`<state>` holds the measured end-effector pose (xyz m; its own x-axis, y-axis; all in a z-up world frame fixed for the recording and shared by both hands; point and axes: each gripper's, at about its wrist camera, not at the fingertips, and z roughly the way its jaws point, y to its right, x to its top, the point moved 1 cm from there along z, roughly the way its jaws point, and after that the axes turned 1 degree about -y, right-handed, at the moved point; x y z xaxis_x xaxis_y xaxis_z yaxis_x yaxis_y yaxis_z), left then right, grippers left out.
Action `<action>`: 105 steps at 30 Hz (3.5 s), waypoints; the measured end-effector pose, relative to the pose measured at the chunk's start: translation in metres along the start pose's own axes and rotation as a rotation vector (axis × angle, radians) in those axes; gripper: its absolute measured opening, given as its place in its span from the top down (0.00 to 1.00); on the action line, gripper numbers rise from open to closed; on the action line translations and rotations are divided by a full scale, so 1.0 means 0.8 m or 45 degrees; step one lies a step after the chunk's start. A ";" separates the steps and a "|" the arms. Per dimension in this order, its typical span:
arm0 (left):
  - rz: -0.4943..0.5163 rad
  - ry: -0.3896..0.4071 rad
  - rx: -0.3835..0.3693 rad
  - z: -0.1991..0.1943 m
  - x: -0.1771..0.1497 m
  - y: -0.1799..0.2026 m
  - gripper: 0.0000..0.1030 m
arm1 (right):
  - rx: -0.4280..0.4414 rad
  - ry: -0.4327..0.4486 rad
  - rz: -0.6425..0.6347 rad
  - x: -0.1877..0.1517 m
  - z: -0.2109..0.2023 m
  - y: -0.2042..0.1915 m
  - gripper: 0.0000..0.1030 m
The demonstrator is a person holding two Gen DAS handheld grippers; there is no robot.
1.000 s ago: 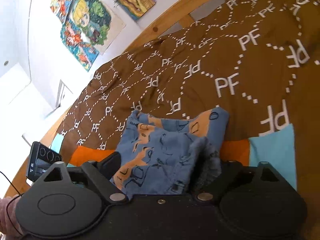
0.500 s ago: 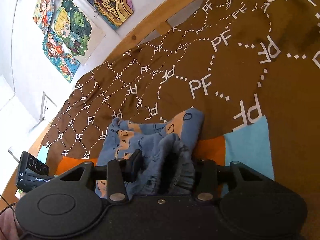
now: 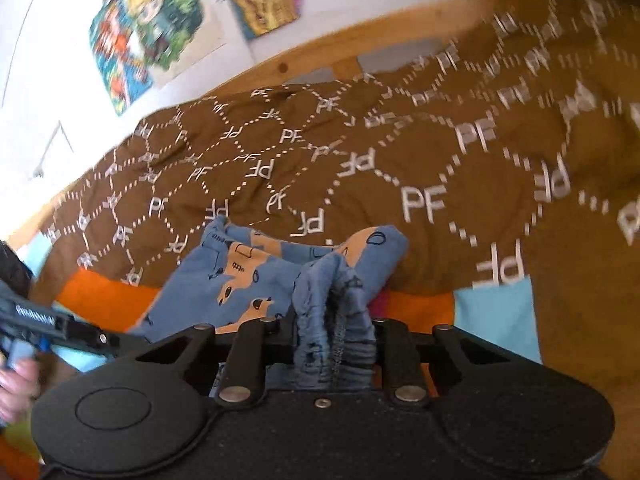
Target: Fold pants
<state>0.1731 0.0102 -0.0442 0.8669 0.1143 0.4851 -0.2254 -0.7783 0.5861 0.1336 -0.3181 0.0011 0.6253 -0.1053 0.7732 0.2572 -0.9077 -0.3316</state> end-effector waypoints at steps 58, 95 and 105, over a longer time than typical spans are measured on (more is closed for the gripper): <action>0.247 0.431 0.516 -0.031 0.117 0.072 0.00 | -0.146 0.391 -0.326 0.144 0.026 -0.036 0.01; 0.385 0.494 0.731 -0.137 -0.057 0.134 0.00 | -0.269 0.402 -0.198 0.004 -0.148 -0.175 0.01; 0.387 0.417 0.767 -0.102 -0.083 0.123 0.00 | -0.341 0.318 -0.170 -0.044 -0.136 -0.160 0.01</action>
<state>0.0566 -0.0237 0.0343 0.6072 -0.0550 0.7927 -0.0699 -0.9974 -0.0157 -0.0016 -0.2424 0.0755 0.3919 -0.0451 0.9189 0.1018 -0.9905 -0.0920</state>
